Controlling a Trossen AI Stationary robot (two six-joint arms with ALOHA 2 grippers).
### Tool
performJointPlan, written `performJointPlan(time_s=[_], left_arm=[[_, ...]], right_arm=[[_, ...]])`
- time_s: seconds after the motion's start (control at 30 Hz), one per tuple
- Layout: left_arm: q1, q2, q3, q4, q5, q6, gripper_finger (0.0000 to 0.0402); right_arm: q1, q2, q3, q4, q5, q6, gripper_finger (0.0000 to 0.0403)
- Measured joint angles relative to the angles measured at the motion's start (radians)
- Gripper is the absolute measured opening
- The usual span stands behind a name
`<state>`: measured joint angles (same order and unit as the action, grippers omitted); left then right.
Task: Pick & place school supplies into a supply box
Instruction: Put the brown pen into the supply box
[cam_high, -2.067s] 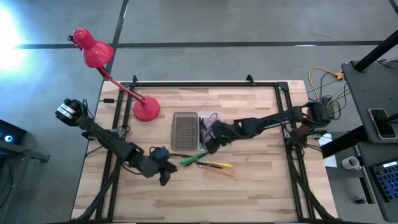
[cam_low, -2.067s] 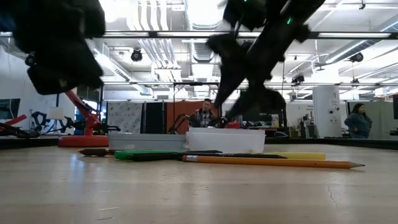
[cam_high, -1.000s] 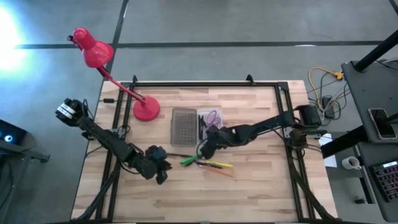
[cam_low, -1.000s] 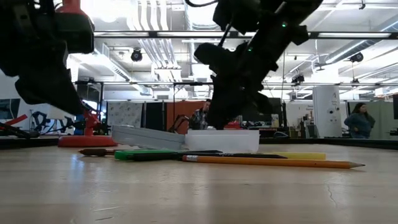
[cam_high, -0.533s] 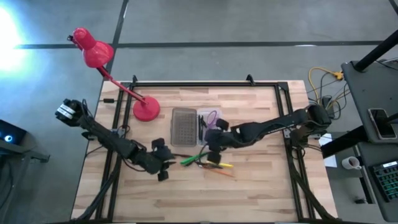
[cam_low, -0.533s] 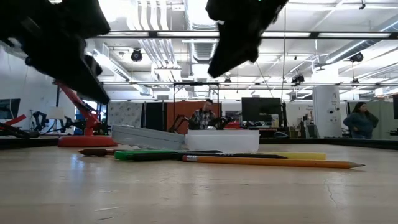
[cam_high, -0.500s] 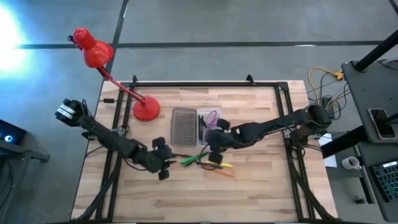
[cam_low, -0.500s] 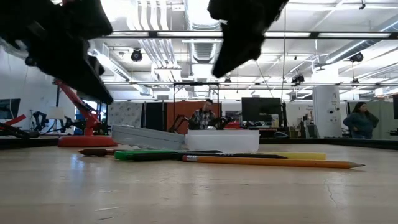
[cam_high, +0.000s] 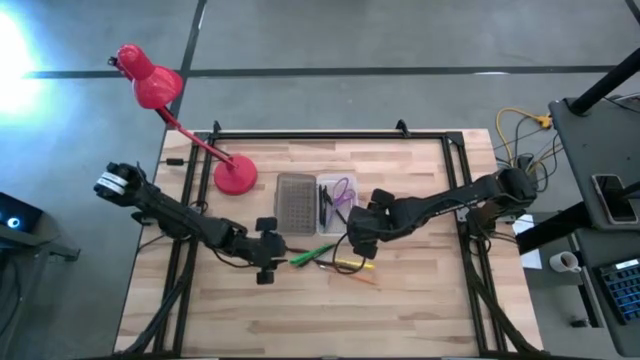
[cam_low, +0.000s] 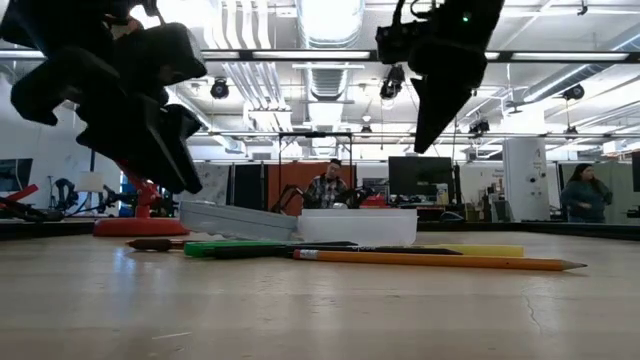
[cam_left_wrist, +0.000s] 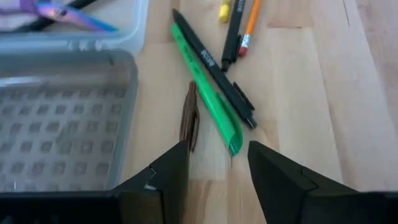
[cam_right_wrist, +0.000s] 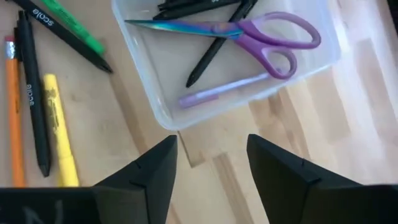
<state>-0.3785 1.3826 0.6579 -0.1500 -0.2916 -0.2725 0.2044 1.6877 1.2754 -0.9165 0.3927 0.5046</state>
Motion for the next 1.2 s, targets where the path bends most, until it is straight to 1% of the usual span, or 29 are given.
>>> performJointPlan(time_s=[0.13,0.27,0.37,0.57,0.63,0.7,0.8,0.87,0.93,1.03,1.13,1.2], left_arm=[[0.027,0.064,0.032,0.001,-0.002,0.034,0.0150],[0.076,0.145,0.052,-0.019,0.002,0.031,0.0150],[0.101,0.205,0.078,-0.050,0.027,0.028,0.0150],[0.107,0.293,0.161,-0.146,0.040,0.053,0.0145],[0.108,0.310,0.187,-0.180,0.062,0.072,0.0131],[0.109,0.323,0.208,-0.205,0.088,0.078,0.0106],[0.110,0.324,0.223,-0.221,0.144,0.081,0.0052],[0.111,0.324,0.233,-0.226,0.194,0.081,0.0020],[0.105,0.322,0.251,-0.248,0.233,0.080,0.0015],[0.103,0.319,0.292,-0.340,0.257,0.066,0.0016],[0.104,0.307,0.365,-0.440,0.241,0.060,0.0007],[0.115,0.281,0.424,-0.465,0.206,0.035,0.0006]], right_arm=[[0.001,-0.010,-0.027,0.004,0.003,0.019,0.0185],[0.000,-0.015,-0.041,0.006,0.009,0.020,0.0181],[0.001,-0.017,-0.042,0.007,0.011,0.020,0.0180],[0.000,-0.017,-0.043,0.007,0.032,0.021,0.0177],[0.000,-0.017,-0.046,0.007,0.039,0.021,0.0176],[0.000,-0.017,-0.048,0.007,0.056,0.020,0.0175],[0.000,-0.017,-0.052,0.007,0.078,0.029,0.0175],[0.000,-0.021,-0.052,0.007,0.108,0.068,0.0173],[0.000,-0.040,-0.054,0.007,0.133,0.092,0.0170],[0.001,-0.094,-0.054,0.006,0.201,0.145,0.0164],[0.001,-0.162,-0.054,0.000,0.263,0.193,0.0157],[0.000,-0.209,-0.054,-0.003,0.306,0.241,0.0152]])
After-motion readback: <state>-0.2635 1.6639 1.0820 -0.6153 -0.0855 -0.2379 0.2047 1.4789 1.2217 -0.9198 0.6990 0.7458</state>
